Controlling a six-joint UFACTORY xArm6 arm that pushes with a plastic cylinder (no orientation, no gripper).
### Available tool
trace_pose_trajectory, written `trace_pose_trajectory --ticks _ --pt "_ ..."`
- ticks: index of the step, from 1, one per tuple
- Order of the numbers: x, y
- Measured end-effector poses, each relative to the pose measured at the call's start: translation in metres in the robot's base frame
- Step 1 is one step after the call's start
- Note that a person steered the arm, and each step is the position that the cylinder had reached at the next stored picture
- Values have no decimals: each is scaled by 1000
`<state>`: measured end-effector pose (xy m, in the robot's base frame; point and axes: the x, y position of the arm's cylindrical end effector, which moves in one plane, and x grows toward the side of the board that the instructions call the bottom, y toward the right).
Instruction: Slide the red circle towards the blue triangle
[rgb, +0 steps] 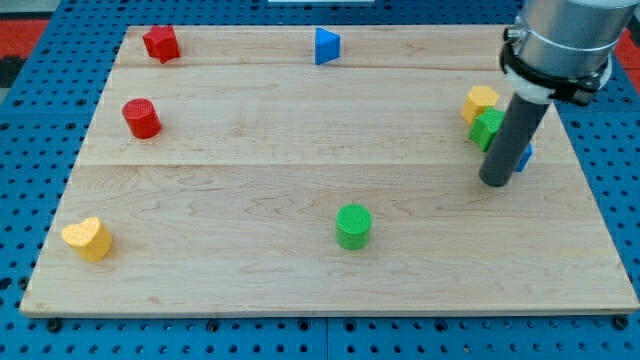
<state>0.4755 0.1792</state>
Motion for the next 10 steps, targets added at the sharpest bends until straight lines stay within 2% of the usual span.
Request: trace_pose_trajectory --ticks 1,3,4,5,8,10 --pt "13 -44" --pt "13 -48" --pt "5 -81" --pt "-19 -115" --pt "-28 -133" --pt "-64 -197"
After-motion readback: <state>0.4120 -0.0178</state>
